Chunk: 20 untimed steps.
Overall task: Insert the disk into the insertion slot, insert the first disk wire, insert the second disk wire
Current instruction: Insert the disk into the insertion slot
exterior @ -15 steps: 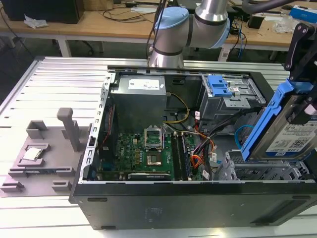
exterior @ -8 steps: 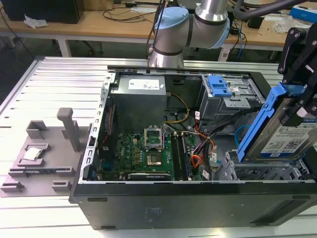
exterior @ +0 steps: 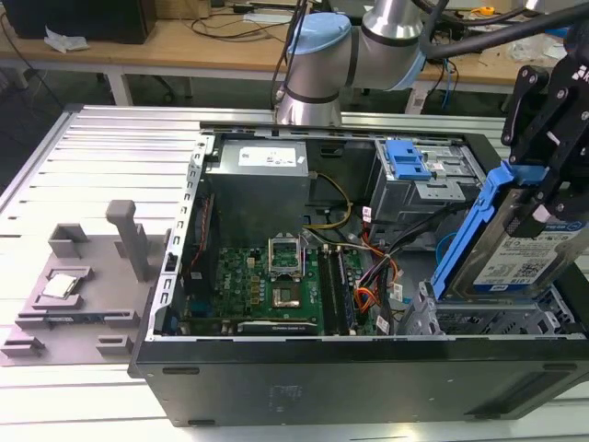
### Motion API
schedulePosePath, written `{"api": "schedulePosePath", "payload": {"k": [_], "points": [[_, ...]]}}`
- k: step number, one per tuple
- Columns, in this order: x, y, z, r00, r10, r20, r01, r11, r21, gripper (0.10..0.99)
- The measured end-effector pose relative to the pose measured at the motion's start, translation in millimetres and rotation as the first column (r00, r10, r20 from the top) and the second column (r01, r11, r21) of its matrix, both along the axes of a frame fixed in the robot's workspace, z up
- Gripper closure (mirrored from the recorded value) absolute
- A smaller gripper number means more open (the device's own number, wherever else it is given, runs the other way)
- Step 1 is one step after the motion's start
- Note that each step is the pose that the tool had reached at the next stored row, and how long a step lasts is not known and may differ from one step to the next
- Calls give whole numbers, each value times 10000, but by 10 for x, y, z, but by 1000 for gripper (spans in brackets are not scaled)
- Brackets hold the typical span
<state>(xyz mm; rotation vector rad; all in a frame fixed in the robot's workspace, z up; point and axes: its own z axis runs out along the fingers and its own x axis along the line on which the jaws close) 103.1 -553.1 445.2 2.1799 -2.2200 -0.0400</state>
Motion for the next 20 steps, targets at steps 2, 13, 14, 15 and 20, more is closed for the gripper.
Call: {"api": "schedulePosePath", "payload": {"k": [2, 13, 14, 15, 20], "points": [[-3, 5, -21, 10000, 0, 0, 0, 10000, 2, 718], [-5, 7, -203, 10000, 1, 0, -1, 10000, 1, 718], [-5, 7, -213, 10000, 1, 0, -1, 10000, 1, 718], [-5, 7, -223, 10000, 1, 1, -1, 10000, 0, 718], [-5, 6, -292, 10000, 1, 0, -1, 10000, -2, 718]]}}
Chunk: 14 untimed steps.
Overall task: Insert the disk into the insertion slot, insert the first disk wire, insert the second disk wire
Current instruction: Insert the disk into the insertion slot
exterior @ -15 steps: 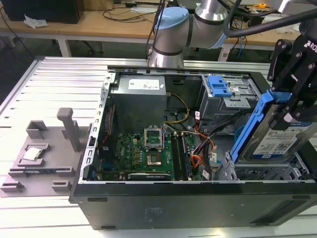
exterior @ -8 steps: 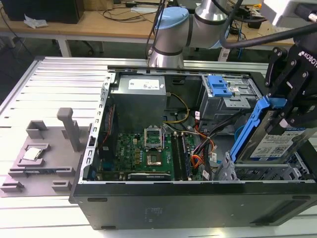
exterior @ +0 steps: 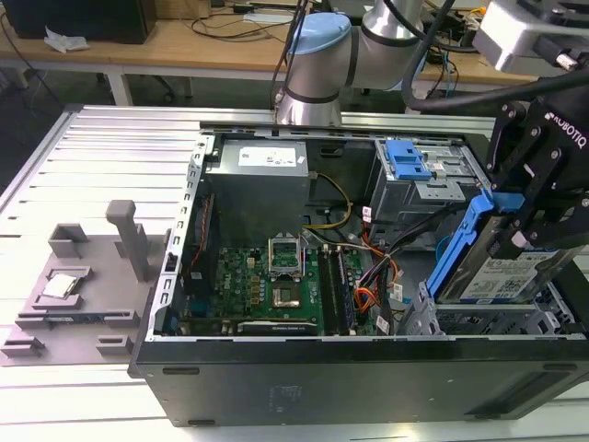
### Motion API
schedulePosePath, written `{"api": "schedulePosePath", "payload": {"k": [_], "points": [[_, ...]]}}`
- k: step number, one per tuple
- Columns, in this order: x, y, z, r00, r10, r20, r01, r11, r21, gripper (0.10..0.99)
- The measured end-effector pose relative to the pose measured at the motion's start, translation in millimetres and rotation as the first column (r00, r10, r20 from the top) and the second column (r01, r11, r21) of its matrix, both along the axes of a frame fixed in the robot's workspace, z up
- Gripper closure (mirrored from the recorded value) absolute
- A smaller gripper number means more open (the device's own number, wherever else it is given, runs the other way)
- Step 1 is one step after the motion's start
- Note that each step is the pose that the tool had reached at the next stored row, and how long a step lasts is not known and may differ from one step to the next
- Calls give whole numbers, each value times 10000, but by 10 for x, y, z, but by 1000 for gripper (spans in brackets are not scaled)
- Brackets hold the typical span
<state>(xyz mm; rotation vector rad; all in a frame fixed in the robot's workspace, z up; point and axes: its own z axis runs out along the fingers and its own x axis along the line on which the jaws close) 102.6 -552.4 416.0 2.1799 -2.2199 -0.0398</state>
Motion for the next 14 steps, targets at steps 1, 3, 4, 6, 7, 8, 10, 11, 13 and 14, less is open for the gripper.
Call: {"api": "schedulePosePath", "payload": {"k": [1, 3, 4, 6, 7, 8, 10, 11, 13, 14], "points": [[0, 0, -12, 10000, 0, 0, 0, 10000, 1, 718], [0, 0, -30, 10000, -1, 0, 1, 10000, 2, 718], [0, 0, -39, 10000, 0, 0, 0, 10000, 2, 718], [0, 0, -70, 10000, 0, 0, 0, 10000, 2, 718], [0, 0, -86, 10000, 0, 0, 0, 10000, 2, 718], [0, 0, -94, 10000, 0, 0, 0, 10000, 2, 718], [0, 0, -107, 10000, 0, 0, 0, 10000, 1, 718], [0, 0, -107, 10000, 0, 0, 0, 10000, 0, 718], [0, 0, -107, 10000, 0, 0, 0, 10000, 1, 718], [0, 0, -108, 10000, 0, 0, 0, 10000, 1, 718]]}}
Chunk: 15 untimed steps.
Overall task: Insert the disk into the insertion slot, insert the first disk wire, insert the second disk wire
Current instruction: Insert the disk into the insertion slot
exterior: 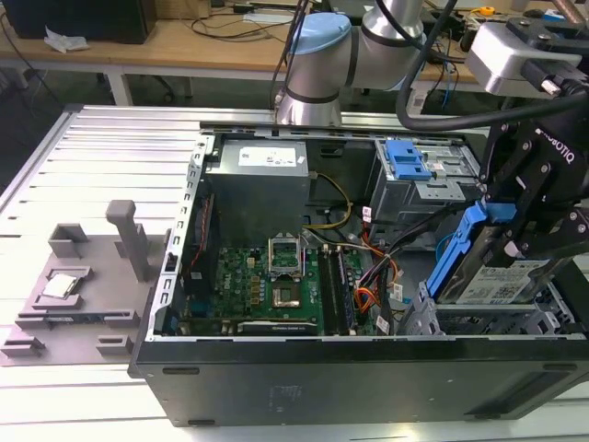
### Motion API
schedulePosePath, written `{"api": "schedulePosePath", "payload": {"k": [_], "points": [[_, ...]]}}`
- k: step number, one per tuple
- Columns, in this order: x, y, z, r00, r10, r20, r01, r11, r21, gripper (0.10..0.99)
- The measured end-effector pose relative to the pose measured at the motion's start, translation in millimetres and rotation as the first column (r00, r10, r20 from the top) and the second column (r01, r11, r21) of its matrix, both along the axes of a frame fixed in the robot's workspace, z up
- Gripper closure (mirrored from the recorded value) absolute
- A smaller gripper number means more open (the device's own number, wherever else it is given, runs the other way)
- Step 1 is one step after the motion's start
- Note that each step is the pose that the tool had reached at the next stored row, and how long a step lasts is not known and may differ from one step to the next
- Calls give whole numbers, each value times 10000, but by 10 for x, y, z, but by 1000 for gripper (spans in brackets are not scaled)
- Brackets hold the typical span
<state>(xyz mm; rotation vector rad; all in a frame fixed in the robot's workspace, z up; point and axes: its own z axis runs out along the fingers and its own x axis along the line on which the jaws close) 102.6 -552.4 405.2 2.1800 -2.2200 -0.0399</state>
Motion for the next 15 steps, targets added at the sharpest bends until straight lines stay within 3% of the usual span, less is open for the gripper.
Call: {"api": "schedulePosePath", "payload": {"k": [1, 2, 6, 7, 8, 9, 10, 12, 15], "points": [[0, 0, 1, 10000, 0, 0, 0, 10000, -4, 718], [0, 0, 0, 10000, 0, 0, 0, 10000, -1, 643], [0, 0, -1, 10000, 0, 0, 0, 10000, 0, 643], [0, 0, -1, 10000, 0, 0, 0, 10000, 0, 663], [0, 0, -2, 10000, 0, 0, 0, 10000, -1, 788], [0, 0, -2, 10000, 0, 0, 0, 10000, 0, 851], [0, 0, -2, 10000, 0, 0, 0, 10000, -1, 851], [0, 0, -2, 10000, 0, 0, 0, 10000, 0, 969], [0, 0, -3, 10000, 0, 0, 0, 10000, 0, 980]]}}
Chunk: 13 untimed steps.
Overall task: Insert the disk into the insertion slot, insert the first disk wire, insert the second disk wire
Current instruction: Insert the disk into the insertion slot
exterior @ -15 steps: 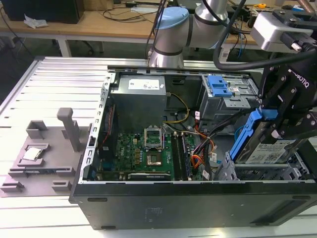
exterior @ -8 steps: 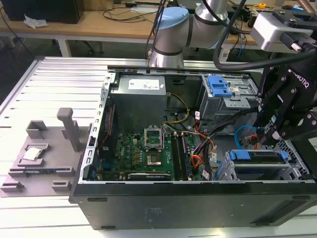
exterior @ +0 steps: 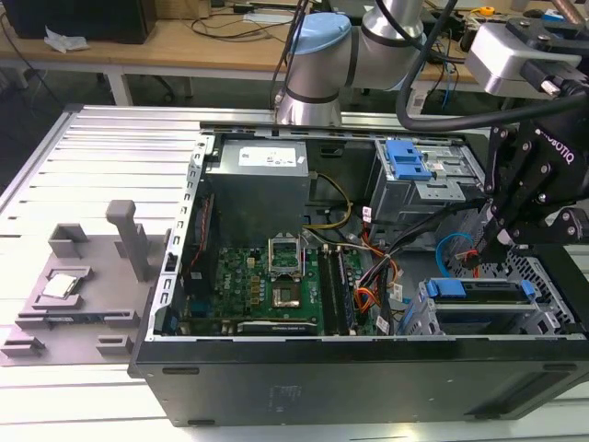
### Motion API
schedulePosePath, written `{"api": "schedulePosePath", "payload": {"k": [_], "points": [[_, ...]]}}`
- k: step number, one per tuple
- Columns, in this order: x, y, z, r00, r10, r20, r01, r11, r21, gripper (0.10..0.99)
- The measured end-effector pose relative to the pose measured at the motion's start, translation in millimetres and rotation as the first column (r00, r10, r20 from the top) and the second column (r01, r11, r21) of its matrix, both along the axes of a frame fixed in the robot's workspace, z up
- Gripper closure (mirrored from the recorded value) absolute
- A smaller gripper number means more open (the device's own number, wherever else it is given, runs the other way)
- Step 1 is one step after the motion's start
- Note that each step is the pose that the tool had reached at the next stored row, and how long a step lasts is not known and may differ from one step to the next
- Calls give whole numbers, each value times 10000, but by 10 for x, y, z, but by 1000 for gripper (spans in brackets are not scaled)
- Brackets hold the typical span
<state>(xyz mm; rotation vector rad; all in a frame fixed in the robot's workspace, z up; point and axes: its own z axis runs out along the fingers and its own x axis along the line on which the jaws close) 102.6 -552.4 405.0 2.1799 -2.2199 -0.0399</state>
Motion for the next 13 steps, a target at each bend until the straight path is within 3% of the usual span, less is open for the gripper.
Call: {"api": "schedulePosePath", "payload": {"k": [5, 10, 13], "points": [[7, 0, -3, 10000, 1, 0, -1, 10000, 2, 980], [196, 4, -1, 10000, 1, -12, -1, 10000, 0, 980], [257, 6, -3, 10000, 0, -24, 0, 10000, 1, 980]]}}
